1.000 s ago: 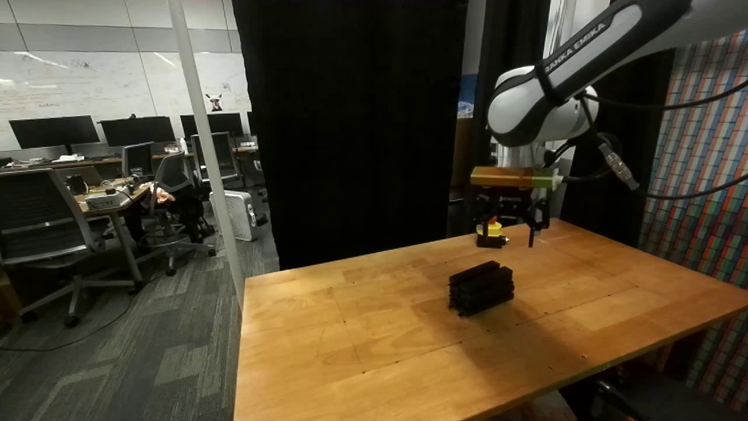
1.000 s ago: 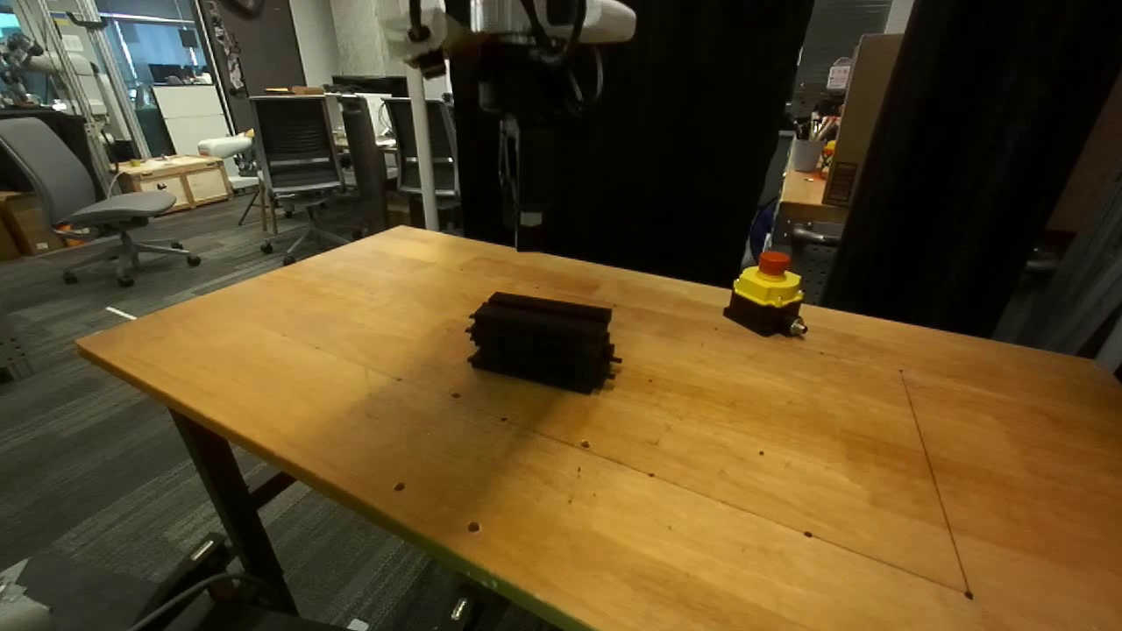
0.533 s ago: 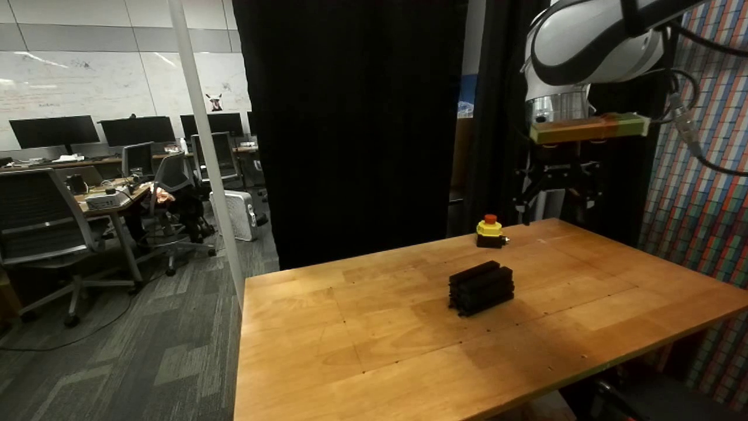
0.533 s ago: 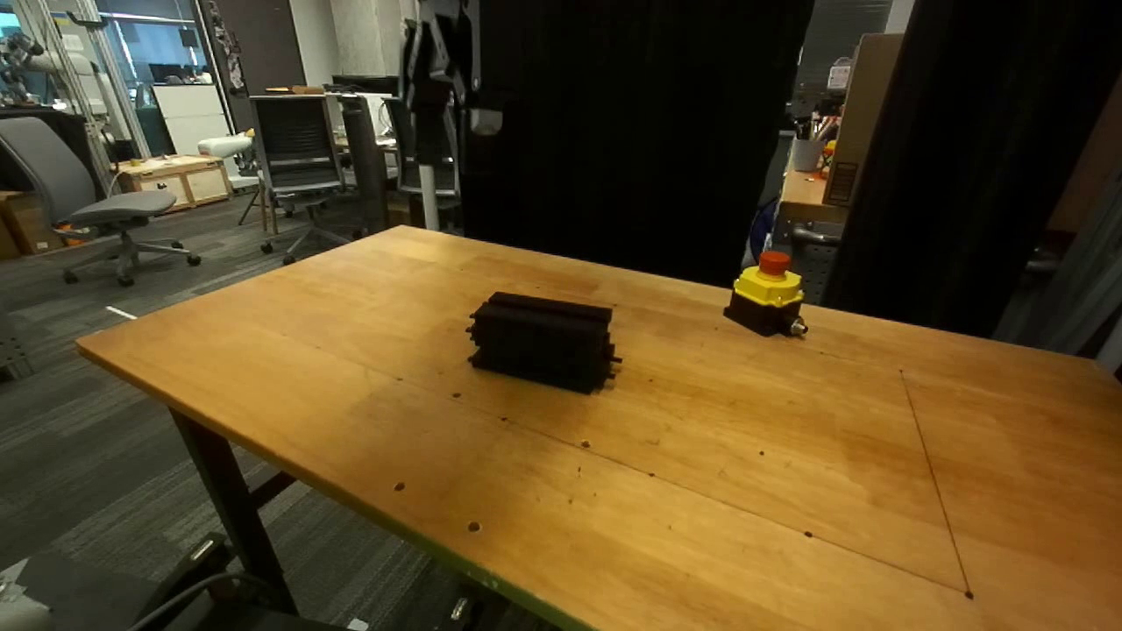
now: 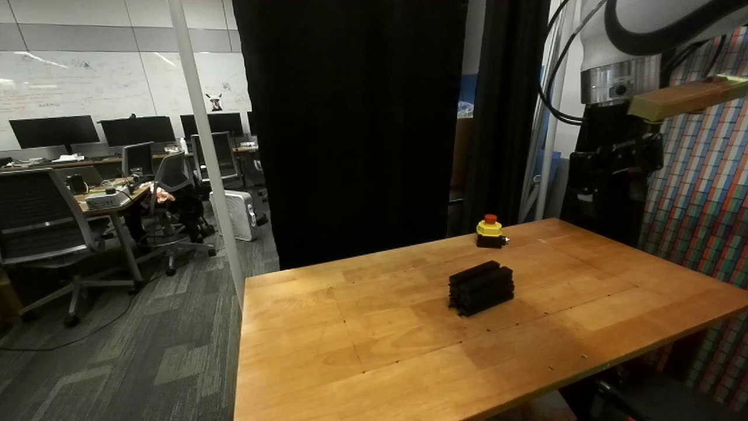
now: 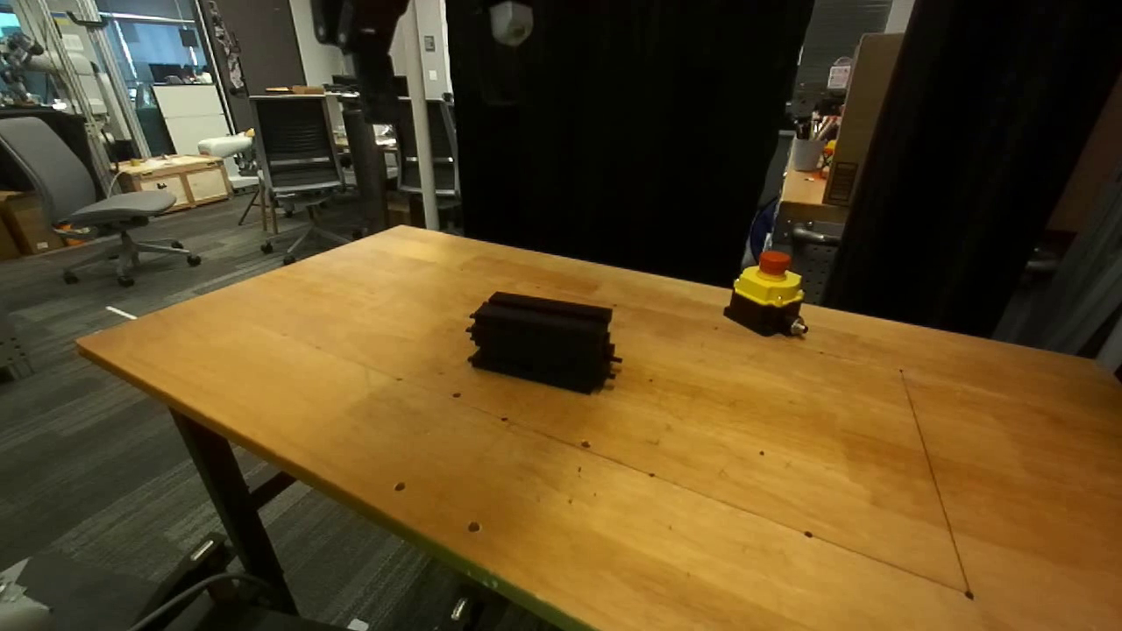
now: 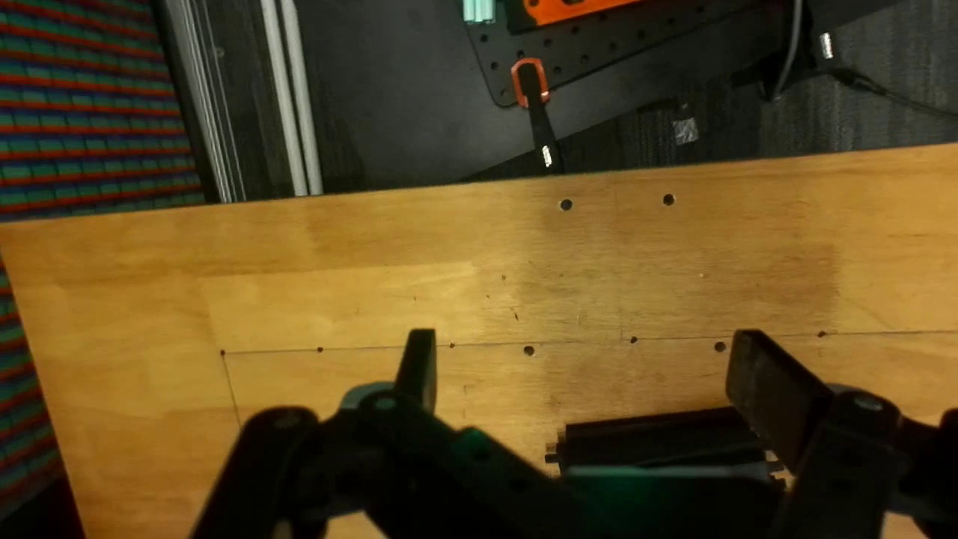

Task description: Stack the black objects on the table

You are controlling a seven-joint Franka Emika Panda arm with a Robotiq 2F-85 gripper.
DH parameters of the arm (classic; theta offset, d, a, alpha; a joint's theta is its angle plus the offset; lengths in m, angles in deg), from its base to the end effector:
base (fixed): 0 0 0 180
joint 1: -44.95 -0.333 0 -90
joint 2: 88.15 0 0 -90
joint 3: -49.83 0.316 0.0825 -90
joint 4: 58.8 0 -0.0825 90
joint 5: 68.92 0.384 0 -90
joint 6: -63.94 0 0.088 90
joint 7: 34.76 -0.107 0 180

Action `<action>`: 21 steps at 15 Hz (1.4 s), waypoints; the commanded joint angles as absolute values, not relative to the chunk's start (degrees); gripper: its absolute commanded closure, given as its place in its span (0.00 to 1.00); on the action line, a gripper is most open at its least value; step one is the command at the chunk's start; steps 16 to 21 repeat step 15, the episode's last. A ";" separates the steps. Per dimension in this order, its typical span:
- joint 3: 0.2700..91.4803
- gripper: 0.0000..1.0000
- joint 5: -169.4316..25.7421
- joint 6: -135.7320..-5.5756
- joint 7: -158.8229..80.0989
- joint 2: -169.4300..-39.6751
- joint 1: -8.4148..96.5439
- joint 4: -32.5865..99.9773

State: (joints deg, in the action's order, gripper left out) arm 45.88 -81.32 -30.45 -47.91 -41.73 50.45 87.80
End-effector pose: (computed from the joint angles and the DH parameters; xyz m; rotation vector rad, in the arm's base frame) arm 0.2905 -0.0726 0.5093 2.9258 -0.5066 -0.1398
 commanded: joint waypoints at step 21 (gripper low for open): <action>36.36 0.00 -78.35 -37.92 -34.75 -28.43 53.90 95.32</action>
